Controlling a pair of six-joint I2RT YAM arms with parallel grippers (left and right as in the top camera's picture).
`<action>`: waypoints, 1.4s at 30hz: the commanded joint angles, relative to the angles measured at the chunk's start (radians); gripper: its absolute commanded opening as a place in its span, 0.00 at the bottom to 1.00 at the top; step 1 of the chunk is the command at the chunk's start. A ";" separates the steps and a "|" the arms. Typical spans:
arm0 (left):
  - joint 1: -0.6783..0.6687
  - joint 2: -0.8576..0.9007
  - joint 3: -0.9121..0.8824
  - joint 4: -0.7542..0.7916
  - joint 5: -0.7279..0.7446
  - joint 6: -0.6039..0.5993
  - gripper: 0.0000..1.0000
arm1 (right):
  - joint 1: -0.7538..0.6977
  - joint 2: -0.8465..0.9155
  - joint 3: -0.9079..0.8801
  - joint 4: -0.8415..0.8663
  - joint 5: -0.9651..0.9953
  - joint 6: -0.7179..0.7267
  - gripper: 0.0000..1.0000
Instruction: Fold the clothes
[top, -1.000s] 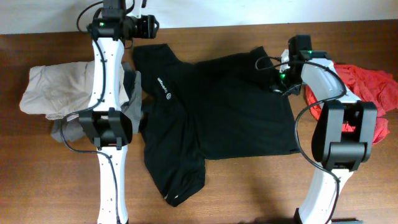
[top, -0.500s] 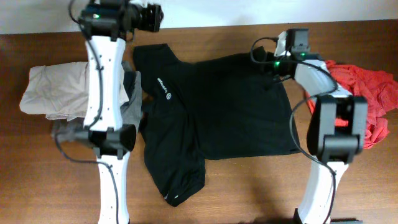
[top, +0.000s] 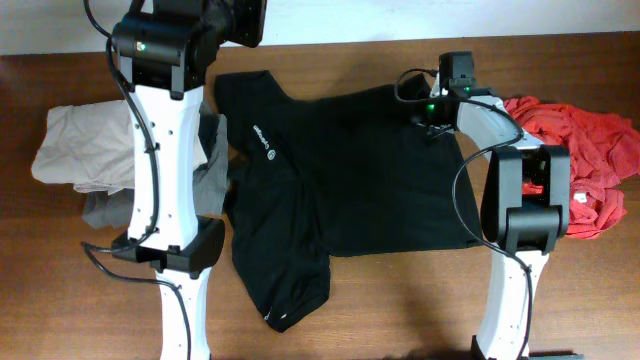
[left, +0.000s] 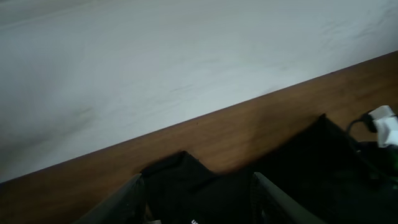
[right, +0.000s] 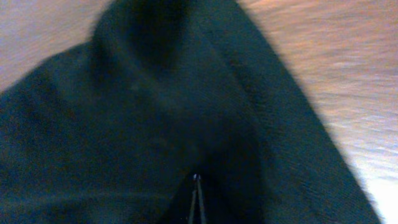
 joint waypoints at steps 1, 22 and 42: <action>-0.003 0.008 -0.002 -0.005 -0.024 0.017 0.54 | -0.060 0.061 -0.045 -0.072 0.318 0.016 0.04; -0.005 -0.048 -0.002 -0.032 -0.085 0.049 0.59 | -0.156 -0.061 0.263 -0.354 -0.135 -0.208 0.27; 0.002 -0.438 -0.019 -0.325 -0.173 0.034 0.80 | -0.155 -0.631 0.586 -1.050 -0.097 -0.304 0.65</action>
